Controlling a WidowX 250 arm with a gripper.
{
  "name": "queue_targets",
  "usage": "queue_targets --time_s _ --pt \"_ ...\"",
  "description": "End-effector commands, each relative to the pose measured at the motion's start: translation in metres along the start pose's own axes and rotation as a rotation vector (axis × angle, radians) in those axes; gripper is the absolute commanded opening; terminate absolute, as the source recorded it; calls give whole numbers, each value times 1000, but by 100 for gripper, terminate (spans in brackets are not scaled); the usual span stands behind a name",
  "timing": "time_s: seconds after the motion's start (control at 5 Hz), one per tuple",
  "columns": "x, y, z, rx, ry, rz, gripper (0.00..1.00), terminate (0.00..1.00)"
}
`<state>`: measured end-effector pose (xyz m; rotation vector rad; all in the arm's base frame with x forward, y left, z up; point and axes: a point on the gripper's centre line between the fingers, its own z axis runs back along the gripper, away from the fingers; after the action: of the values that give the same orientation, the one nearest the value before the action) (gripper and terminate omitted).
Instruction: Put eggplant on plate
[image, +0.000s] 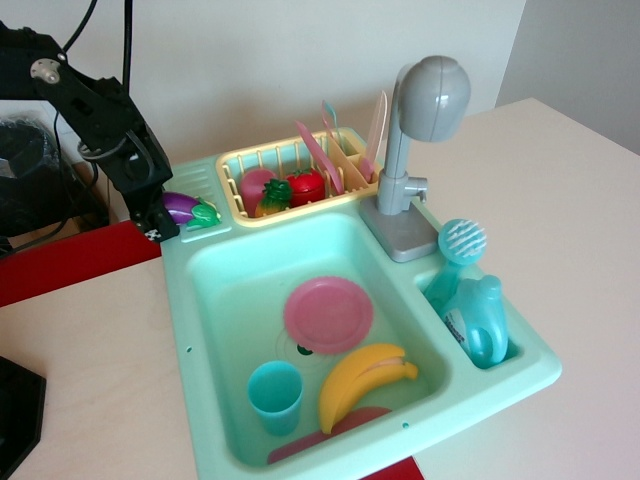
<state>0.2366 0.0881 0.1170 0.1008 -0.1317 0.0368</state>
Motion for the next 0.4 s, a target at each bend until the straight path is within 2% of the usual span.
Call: queue_targets --time_s 0.0,0.2 --pt "18 -13 16 -20 -83 -74 0 0" --pt "47 -38 22 -62 -126 -152 0 0"
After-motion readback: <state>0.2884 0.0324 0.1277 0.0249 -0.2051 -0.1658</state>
